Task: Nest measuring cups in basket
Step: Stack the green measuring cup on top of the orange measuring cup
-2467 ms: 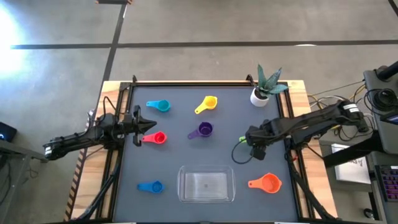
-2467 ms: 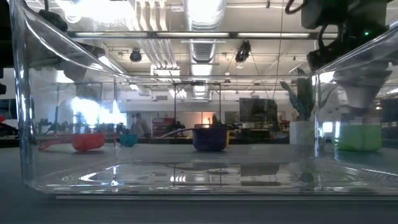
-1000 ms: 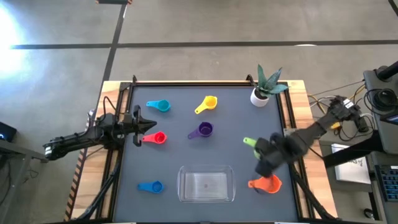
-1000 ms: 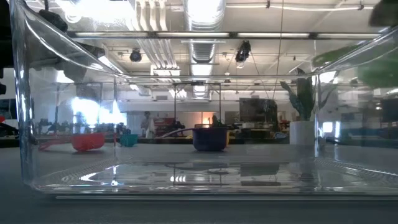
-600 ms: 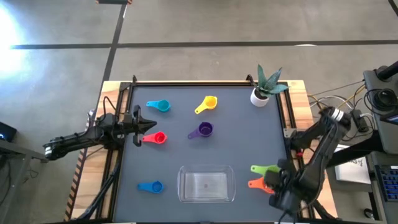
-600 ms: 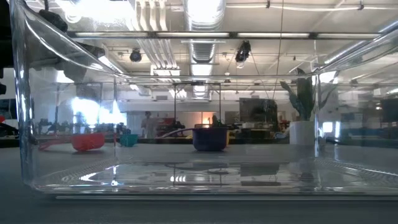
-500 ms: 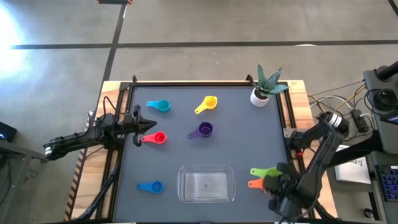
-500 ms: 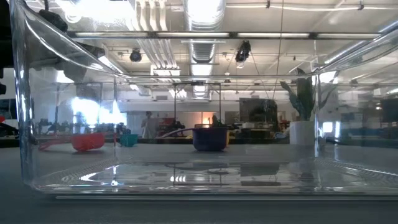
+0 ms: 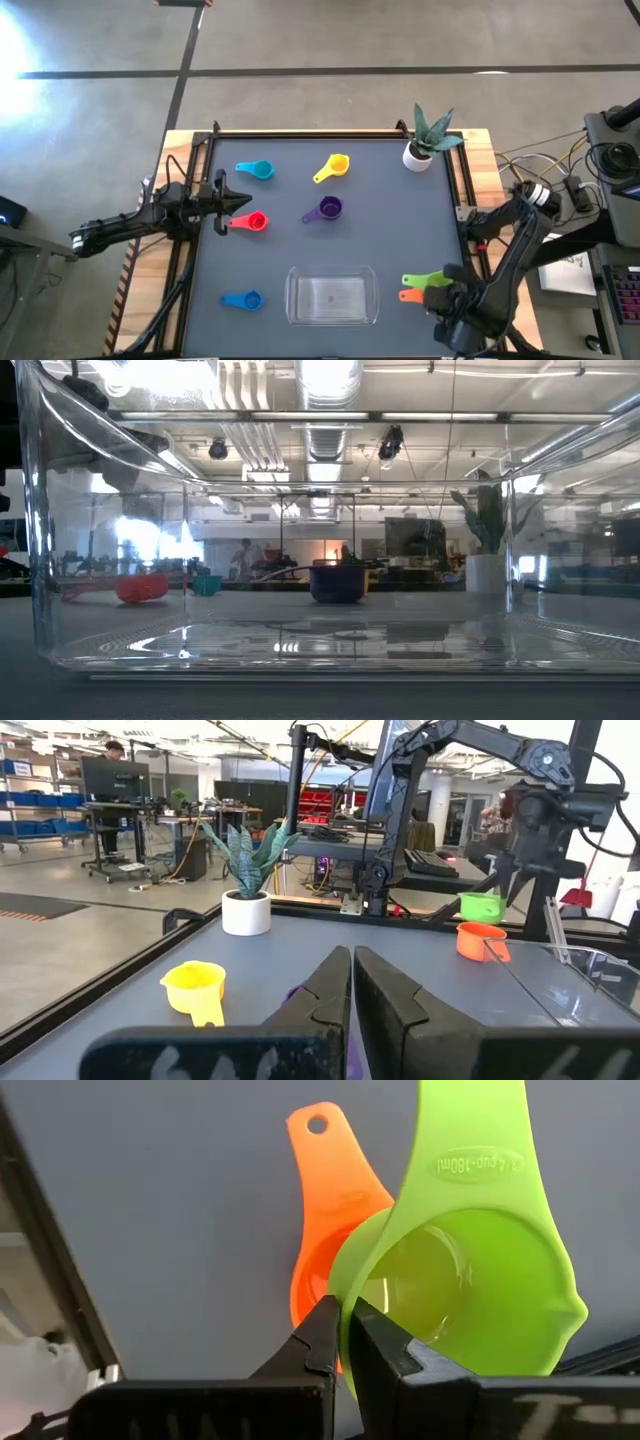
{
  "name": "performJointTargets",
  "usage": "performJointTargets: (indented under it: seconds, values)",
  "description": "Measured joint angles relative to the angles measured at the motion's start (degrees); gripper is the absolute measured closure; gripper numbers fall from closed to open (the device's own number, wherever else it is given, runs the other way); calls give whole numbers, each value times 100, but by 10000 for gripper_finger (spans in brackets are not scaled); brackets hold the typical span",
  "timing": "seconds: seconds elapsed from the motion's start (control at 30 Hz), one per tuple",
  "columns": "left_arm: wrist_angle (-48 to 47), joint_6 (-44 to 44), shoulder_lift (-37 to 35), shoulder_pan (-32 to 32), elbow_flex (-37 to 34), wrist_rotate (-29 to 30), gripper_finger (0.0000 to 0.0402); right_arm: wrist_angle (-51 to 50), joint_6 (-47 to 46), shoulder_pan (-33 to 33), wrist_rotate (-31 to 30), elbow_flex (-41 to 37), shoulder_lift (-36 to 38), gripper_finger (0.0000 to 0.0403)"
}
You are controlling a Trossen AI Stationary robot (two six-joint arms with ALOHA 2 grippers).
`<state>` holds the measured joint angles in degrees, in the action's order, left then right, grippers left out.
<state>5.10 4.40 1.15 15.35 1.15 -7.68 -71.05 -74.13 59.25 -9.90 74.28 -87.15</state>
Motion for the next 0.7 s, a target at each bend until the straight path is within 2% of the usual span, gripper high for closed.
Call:
performJointTargets:
  seconds: [0.5, 0.7]
  values:
    - [0, 0, 0, 0, 1, -1, 402, 648, -9, 89, 131, -782, 53, 394]
    - [0, -2, 0, 0, 1, -1, 402, 778, -100, 91, 285, -881, 136, 370]
